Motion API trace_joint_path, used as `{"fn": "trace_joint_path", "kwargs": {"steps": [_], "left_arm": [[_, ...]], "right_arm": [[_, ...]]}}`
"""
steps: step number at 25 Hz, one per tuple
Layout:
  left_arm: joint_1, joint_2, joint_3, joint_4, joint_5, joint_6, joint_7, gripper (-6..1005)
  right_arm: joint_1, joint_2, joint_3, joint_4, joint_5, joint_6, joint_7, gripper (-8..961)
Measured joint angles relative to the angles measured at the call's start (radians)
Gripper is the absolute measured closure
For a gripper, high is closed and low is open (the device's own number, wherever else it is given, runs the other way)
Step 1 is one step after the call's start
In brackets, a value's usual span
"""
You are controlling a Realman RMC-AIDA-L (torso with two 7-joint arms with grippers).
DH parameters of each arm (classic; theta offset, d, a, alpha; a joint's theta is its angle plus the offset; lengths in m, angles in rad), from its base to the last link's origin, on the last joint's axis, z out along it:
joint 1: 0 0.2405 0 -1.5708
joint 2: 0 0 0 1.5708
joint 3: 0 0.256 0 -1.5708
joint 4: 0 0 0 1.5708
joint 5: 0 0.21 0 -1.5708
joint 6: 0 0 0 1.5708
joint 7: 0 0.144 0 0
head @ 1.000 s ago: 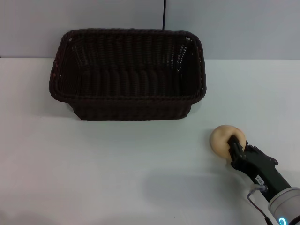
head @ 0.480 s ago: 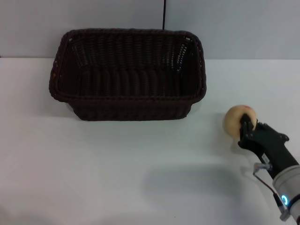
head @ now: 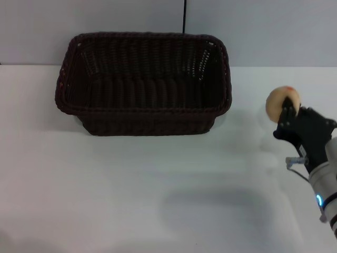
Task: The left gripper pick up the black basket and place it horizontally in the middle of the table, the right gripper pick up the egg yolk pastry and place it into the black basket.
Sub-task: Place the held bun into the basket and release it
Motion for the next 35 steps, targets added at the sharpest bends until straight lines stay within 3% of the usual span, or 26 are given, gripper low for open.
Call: {"fn": "trace_joint_path", "kwargs": {"steps": [5, 13, 19, 26, 35], "left_arm": [[0.0, -0.003, 0.0, -0.002, -0.01, -0.004, 0.003, 534], [0.003, -0.009, 0.001, -0.002, -0.014, -0.004, 0.004, 534], [0.007, -0.012, 0.001, -0.002, -0.015, 0.003, -0.004, 534], [0.016, -0.018, 0.0, -0.001, -0.025, 0.009, -0.008, 534], [0.029, -0.019, 0.001, 0.0, -0.047, 0.025, -0.01, 535]], "right_arm": [[-0.02, 0.018, 0.047, 0.049, -0.047, -0.008, -0.113, 900], [-0.016, 0.013, 0.088, 0.095, -0.153, 0.008, -0.124, 907], [-0.003, 0.021, 0.157, 0.102, -0.238, 0.112, -0.116, 911], [0.067, 0.024, 0.195, 0.08, -0.375, 0.221, 0.018, 914], [0.168, 0.041, 0.248, 0.006, -0.396, 0.357, 0.098, 915]]}}
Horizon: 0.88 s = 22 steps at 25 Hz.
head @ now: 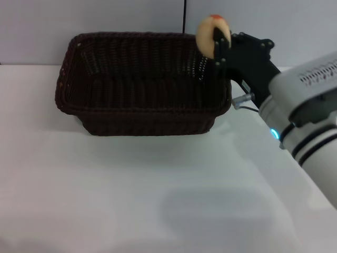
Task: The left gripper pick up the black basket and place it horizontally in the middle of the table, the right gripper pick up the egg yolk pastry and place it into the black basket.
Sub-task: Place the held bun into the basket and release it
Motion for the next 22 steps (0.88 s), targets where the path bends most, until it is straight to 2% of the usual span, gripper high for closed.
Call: {"fn": "trace_joint_path", "kwargs": {"steps": [2, 6, 11, 19, 20, 21, 22], "left_arm": [[0.003, -0.001, 0.0, 0.0, -0.004, 0.002, 0.0, 535], [0.007, -0.002, 0.0, -0.001, -0.006, 0.004, 0.0, 535], [0.007, -0.001, 0.0, -0.001, -0.006, 0.005, 0.0, 534], [0.007, 0.002, 0.0, 0.0, -0.016, 0.005, 0.0, 535], [0.007, 0.002, 0.0, 0.0, -0.017, 0.005, 0.0, 535], [0.007, 0.002, 0.0, -0.001, -0.017, 0.005, 0.0, 535], [0.007, 0.002, 0.0, -0.001, -0.017, 0.005, 0.0, 535]], "right_arm": [[0.016, 0.006, 0.018, -0.012, 0.0, 0.03, 0.013, 915], [0.033, 0.001, 0.044, 0.0, -0.001, 0.103, 0.029, 914], [0.043, 0.002, 0.066, 0.012, -0.004, 0.158, 0.033, 828], [0.02, 0.011, 0.088, 0.037, -0.038, 0.172, 0.035, 474], [0.011, 0.013, 0.093, 0.039, -0.039, 0.17, 0.034, 432], [-0.02, 0.027, 0.116, 0.042, -0.048, 0.163, 0.028, 391], [-0.02, 0.027, 0.116, 0.042, -0.048, 0.163, 0.028, 391]]}}
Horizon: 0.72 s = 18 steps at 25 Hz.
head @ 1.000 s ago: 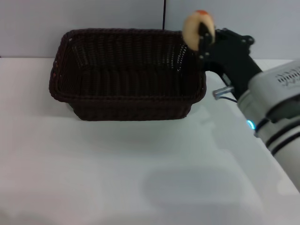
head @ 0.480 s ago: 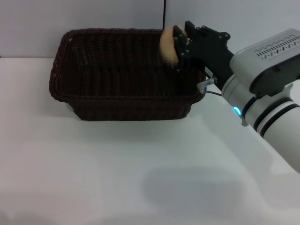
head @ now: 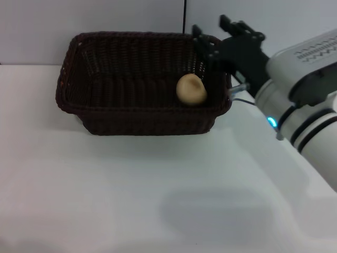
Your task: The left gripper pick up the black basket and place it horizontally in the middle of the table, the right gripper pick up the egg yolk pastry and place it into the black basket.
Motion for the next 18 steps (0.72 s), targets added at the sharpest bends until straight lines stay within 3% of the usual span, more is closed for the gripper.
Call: {"fn": "trace_joint_path", "kwargs": {"steps": [2, 3, 4, 7, 9, 10, 18], "left_arm": [[0.0, 0.0, 0.0, 0.0, 0.0, 0.0, 0.0, 535], [0.0, 0.0, 0.001, 0.0, 0.0, 0.0, 0.0, 535], [0.0, 0.0, 0.002, 0.0, 0.0, 0.0, 0.0, 535], [0.0, -0.001, 0.006, 0.0, 0.0, 0.0, -0.001, 535], [0.0, -0.003, 0.007, -0.002, 0.0, -0.001, -0.002, 535], [0.0, -0.003, 0.007, -0.002, 0.0, -0.001, -0.002, 535], [0.0, -0.023, 0.02, -0.003, 0.007, 0.0, 0.007, 534]], "right_arm": [[-0.04, 0.022, 0.029, 0.002, -0.035, -0.006, -0.002, 393], [-0.073, 0.043, 0.051, 0.004, -0.072, -0.017, -0.003, 393], [-0.137, 0.078, 0.08, 0.006, -0.141, -0.06, -0.004, 393], [-0.186, 0.09, 0.08, 0.007, -0.176, -0.141, -0.004, 395], [-0.238, 0.087, 0.054, -0.003, -0.179, -0.293, -0.004, 396], [-0.238, 0.087, 0.054, -0.003, -0.179, -0.293, -0.004, 396], [-0.296, 0.087, -0.01, -0.139, -0.182, -0.683, -0.005, 396]]}}
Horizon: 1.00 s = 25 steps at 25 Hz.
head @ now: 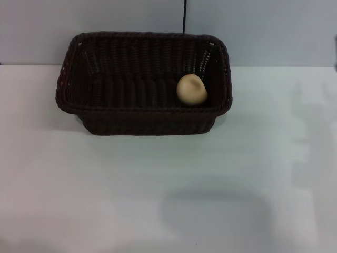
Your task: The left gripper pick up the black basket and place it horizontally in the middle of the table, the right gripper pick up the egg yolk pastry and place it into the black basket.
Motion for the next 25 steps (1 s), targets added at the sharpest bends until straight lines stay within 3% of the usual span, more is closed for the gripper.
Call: {"fn": "trace_joint_path", "kwargs": {"steps": [3, 11, 19, 25], "left_arm": [[0.003, -0.003, 0.02, -0.008, 0.001, 0.002, 0.003, 534], [0.004, -0.006, 0.059, -0.086, 0.001, 0.064, 0.074, 534], [-0.005, -0.014, 0.083, -0.192, -0.008, 0.134, 0.233, 535], [-0.008, -0.014, 0.075, -0.224, -0.009, 0.138, 0.273, 535]], "right_arm": [[0.003, 0.002, -0.039, -0.098, 0.032, -0.197, -0.001, 396], [0.065, 0.001, -0.073, -0.274, 0.171, -0.439, 0.038, 396], [0.109, 0.0, -0.076, -0.388, 0.241, -0.501, 0.132, 397], [0.115, -0.001, -0.069, -0.399, 0.242, -0.5, 0.134, 397]]}}
